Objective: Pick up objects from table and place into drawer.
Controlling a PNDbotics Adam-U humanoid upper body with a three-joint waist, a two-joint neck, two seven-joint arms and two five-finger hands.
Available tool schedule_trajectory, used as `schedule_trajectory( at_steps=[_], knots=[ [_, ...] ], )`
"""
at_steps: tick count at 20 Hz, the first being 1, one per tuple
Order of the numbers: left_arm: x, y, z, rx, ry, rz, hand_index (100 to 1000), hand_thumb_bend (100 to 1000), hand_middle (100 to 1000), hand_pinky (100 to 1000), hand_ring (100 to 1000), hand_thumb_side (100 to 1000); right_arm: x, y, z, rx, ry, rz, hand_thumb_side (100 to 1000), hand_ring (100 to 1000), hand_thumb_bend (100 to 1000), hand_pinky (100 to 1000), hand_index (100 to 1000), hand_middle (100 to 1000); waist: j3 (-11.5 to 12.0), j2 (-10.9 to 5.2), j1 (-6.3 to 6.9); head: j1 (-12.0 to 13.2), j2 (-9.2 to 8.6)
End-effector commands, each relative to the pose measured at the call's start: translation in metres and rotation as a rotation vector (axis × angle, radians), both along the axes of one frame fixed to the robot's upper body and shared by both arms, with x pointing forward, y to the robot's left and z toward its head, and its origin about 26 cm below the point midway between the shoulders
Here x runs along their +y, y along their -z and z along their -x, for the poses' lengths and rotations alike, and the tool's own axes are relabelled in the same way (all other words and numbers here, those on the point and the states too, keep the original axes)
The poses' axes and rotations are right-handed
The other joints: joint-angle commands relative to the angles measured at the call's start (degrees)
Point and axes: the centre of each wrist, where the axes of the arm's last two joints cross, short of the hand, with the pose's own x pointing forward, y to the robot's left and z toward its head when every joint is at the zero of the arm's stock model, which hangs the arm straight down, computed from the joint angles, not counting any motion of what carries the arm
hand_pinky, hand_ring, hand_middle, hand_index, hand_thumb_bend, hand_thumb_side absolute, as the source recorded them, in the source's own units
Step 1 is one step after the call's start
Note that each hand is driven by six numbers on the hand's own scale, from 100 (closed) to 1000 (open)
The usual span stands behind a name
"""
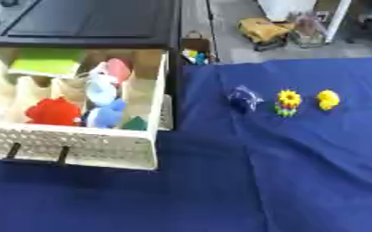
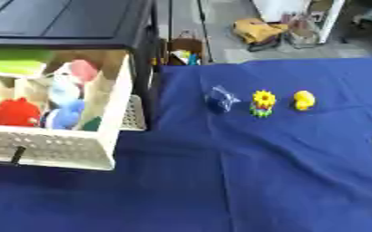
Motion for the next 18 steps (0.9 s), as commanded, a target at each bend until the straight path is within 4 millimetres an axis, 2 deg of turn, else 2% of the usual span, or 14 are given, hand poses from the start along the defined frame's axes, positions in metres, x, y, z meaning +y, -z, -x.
schedule_trajectory(
  at_steps=[1, 6, 14, 18],
  knots=[
    [0.002, -0.01, 0.002, -0.02, 0.013, -0.031, 874, 225, 753, 611, 717, 1000, -0.002, -0.008, 0.004, -0.027, 0.008, 0.015, 854, 667, 100, 572, 670, 555, -0.1, -0.85, 0.03, -0.2, -0.9],
    [0.003, -0.01, 0.002, -0.023, 0.02, -0.032, 874, 227, 751, 610, 716, 1000, -0.002, -0.013, 0.004, -0.044, 0.004, 0.027, 850, 668, 100, 578, 676, 564, 0.0, -0.88, 0.0, -0.2, -0.85],
    [0.004, -0.009, 0.002, -0.019, 0.026, -0.037, 873, 227, 749, 610, 715, 1000, -0.002, -0.048, 0.007, -0.059, 0.048, 0.089, 868, 737, 100, 651, 712, 591, 0.3, -1.04, -0.2, -0.6, -0.49],
    [0.004, -0.009, 0.002, -0.019, 0.027, -0.037, 873, 227, 749, 610, 715, 1000, 0.001, -0.053, 0.007, -0.048, 0.071, 0.095, 868, 737, 100, 651, 712, 591, 0.4, -1.06, -0.21, -0.6, -0.45]
  ],
)
